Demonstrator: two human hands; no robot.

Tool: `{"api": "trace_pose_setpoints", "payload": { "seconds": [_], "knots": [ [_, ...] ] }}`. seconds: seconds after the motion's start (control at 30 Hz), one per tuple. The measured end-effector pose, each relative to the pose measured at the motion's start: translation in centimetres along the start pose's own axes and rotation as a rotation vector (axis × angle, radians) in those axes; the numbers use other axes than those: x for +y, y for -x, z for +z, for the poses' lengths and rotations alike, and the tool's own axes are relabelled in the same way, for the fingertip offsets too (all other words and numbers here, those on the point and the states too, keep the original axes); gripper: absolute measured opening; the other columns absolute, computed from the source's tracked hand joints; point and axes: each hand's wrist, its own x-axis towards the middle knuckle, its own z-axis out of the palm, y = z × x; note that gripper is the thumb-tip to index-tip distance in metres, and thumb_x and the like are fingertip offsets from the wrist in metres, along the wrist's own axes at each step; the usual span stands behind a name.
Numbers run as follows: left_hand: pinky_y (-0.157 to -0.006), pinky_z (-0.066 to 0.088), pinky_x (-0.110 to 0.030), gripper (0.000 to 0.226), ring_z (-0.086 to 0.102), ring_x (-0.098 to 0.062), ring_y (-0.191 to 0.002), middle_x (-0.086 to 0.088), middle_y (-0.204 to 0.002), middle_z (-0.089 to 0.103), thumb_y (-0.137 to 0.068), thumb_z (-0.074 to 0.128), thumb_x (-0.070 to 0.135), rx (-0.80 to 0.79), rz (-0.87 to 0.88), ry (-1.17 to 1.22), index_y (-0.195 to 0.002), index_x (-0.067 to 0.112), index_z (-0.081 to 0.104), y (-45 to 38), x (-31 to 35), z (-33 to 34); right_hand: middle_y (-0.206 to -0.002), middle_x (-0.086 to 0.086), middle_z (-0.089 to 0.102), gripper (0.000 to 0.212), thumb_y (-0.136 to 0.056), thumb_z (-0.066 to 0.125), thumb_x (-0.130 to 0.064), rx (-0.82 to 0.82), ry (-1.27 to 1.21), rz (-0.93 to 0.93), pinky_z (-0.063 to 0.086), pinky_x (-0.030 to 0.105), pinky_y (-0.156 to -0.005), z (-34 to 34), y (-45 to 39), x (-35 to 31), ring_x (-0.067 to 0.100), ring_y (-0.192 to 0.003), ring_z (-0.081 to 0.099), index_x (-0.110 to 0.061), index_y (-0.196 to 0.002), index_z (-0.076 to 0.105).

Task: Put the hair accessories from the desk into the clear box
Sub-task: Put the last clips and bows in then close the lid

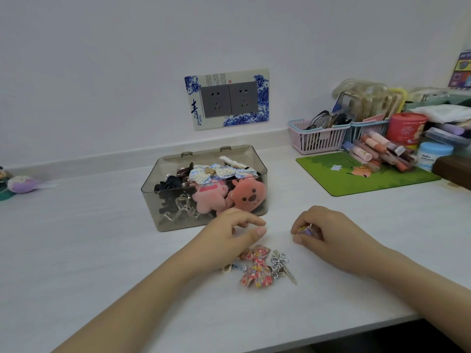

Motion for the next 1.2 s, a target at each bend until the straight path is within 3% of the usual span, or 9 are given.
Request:
{"api": "trace_pose_setpoints", "payload": {
  "seconds": [0.23,0.43,0.57,0.7,0.77,0.93,1.07,1.2],
  "knots": [
    [-0.092,0.043,-0.023,0.017,0.053,0.01,-0.094,0.019,-0.102,0.059,-0.088,0.057,0.041,0.077,-0.017,0.049,-0.102,0.037,0.067,-0.1,0.1,-0.2,-0.066,0.002,0.052,0.005,-0.078,0.07,-0.028,0.022,-0.258,0.041,0.035,0.014,-0.053,-1.1,-0.8,-1.8,0.003,-0.053,0.045,-0.033,-0.077,0.069],
    [-0.091,0.046,-0.022,0.033,0.052,0.006,-0.11,0.018,-0.115,0.059,-0.079,0.064,0.049,-0.143,0.092,0.025,-0.108,0.034,0.067,0.2,0.2,0.0,-0.06,0.007,0.049,0.005,-0.08,0.069,-0.027,0.05,-0.291,-0.008,0.033,0.024,-0.055,-2.0,-3.9,-3.2,0.011,-0.054,0.042,-0.025,-0.082,0.071],
    [-0.111,0.028,-0.031,0.052,0.043,0.003,-0.121,0.021,-0.119,0.059,-0.068,0.061,0.062,-0.147,0.249,-0.155,-0.113,0.036,0.064,0.4,0.6,1.1,-0.061,0.007,0.053,0.005,-0.08,0.069,-0.023,0.062,-0.443,0.057,0.037,0.022,-0.057,-0.7,-4.1,-2.5,0.011,-0.057,0.047,-0.021,-0.084,0.071],
    [-0.108,0.016,-0.027,0.044,0.041,0.004,-0.116,0.018,-0.113,0.056,-0.07,0.07,0.053,-0.19,0.278,-0.229,-0.111,0.039,0.064,0.3,1.3,1.9,-0.06,0.005,0.055,0.005,-0.08,0.069,-0.022,0.067,-0.477,0.086,0.037,0.014,-0.053,-0.3,-3.8,-1.8,0.006,-0.055,0.049,-0.02,-0.085,0.071],
    [-0.106,0.019,-0.028,0.033,0.043,0.001,-0.112,0.016,-0.108,0.056,-0.073,0.072,0.046,-0.177,0.26,-0.215,-0.105,0.04,0.067,0.1,1.3,2.0,-0.059,0.002,0.056,0.005,-0.081,0.069,-0.022,0.071,-0.485,0.091,0.037,0.011,-0.051,-0.3,-3.7,-1.6,0.005,-0.053,0.049,-0.019,-0.085,0.071],
    [-0.096,0.043,-0.032,0.022,0.054,-0.004,-0.102,0.006,-0.102,0.06,-0.074,0.076,0.031,-0.158,0.195,-0.104,-0.095,0.033,0.073,-0.3,1.0,1.0,-0.06,0.002,0.057,0.006,-0.08,0.069,-0.022,0.101,-0.49,0.096,0.036,0.008,-0.049,-0.5,-3.5,-1.6,0.003,-0.052,0.048,-0.019,-0.085,0.071],
    [-0.093,0.045,-0.03,0.02,0.057,-0.005,-0.099,0.005,-0.103,0.06,-0.076,0.076,0.024,-0.126,0.17,-0.096,-0.095,0.029,0.074,-0.3,0.9,0.5,-0.06,0.005,0.056,0.004,-0.081,0.069,-0.022,0.105,-0.498,0.105,0.035,0.007,-0.048,-0.5,-3.3,-1.7,-0.001,-0.048,0.047,-0.02,-0.083,0.071],
    [-0.092,0.045,-0.03,0.018,0.056,-0.003,-0.098,0.009,-0.101,0.059,-0.077,0.074,0.023,-0.125,0.185,-0.13,-0.094,0.03,0.074,-0.6,1.0,0.5,-0.062,0.008,0.057,0.003,-0.081,0.068,-0.023,0.131,-0.51,0.103,0.038,0.013,-0.053,-0.7,-3.2,-1.7,0.007,-0.055,0.048,-0.022,-0.082,0.07]
  ]
}}
